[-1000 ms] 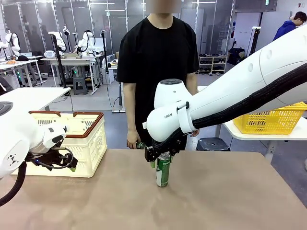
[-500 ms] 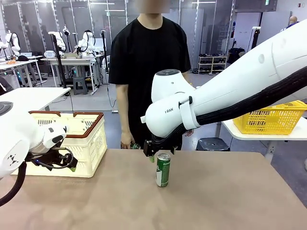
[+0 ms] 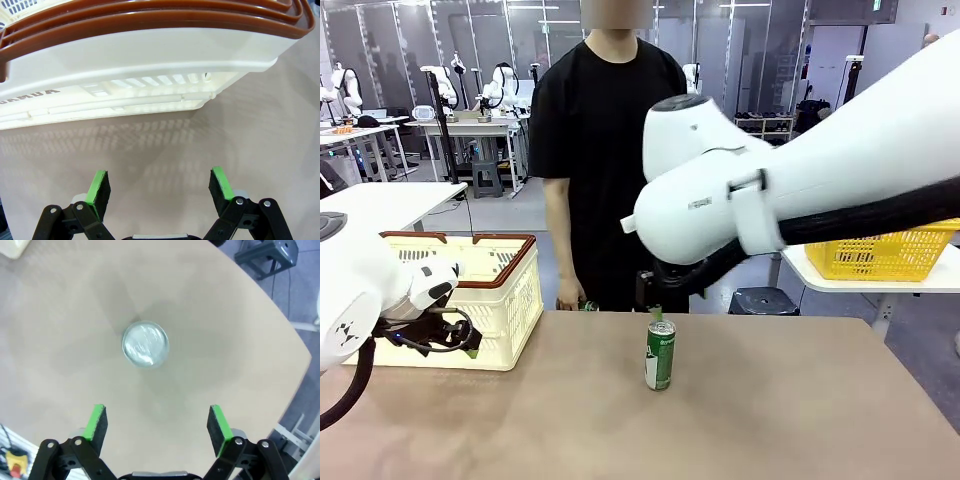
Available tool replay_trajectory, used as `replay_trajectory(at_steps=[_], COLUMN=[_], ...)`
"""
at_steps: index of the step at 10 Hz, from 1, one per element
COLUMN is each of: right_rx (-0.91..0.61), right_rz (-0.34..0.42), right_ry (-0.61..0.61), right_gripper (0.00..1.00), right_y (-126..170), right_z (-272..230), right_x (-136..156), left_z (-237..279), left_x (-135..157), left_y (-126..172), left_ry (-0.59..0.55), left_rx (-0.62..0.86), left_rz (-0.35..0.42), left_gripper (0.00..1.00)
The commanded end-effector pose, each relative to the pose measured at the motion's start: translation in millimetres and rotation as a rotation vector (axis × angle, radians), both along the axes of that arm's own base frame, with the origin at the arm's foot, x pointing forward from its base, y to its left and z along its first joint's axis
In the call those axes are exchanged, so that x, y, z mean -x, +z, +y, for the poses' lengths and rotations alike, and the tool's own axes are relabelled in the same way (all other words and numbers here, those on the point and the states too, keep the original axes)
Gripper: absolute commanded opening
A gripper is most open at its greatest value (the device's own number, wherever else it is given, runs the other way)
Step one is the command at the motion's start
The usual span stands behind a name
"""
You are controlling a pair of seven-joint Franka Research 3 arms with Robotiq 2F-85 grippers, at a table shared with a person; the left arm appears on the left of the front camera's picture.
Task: Place the drinks into the Shopping basket.
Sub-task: Pick up one drink and place it into the Shopping basket.
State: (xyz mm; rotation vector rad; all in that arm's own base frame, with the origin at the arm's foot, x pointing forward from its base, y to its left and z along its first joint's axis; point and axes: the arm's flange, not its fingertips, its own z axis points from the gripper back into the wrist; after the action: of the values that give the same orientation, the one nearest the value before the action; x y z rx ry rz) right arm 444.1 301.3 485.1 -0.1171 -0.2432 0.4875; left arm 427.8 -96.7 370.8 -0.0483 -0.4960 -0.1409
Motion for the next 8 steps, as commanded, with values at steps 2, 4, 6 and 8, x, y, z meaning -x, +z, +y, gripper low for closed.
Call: replay_trajectory(at_steps=[2,4,6,8], right_rx=[0.005,-0.042,-0.099,-0.156], right_rz=[-0.008,0.008,0.016,0.016], right_ry=[0.000,0.028,0.013,-0.002], right_gripper=[1.00,1.00,1.00,1.00], right_y=[26,26,16,2], right_z=[-93,-158,-211,-246], right_x=[68,101,112,114], left_z=[-1,-1,-1,-1], left_x=[-1,-1,-1,-1], left_y=[0,0,0,0], left_ry=[0.000,0.000,0.000,0.000], left_rx=[0.004,0.004,0.004,0.004], left_rz=[-0.011,-0.011,-0.011,-0.011], left_gripper=[1.00,1.00,1.00,1.00])
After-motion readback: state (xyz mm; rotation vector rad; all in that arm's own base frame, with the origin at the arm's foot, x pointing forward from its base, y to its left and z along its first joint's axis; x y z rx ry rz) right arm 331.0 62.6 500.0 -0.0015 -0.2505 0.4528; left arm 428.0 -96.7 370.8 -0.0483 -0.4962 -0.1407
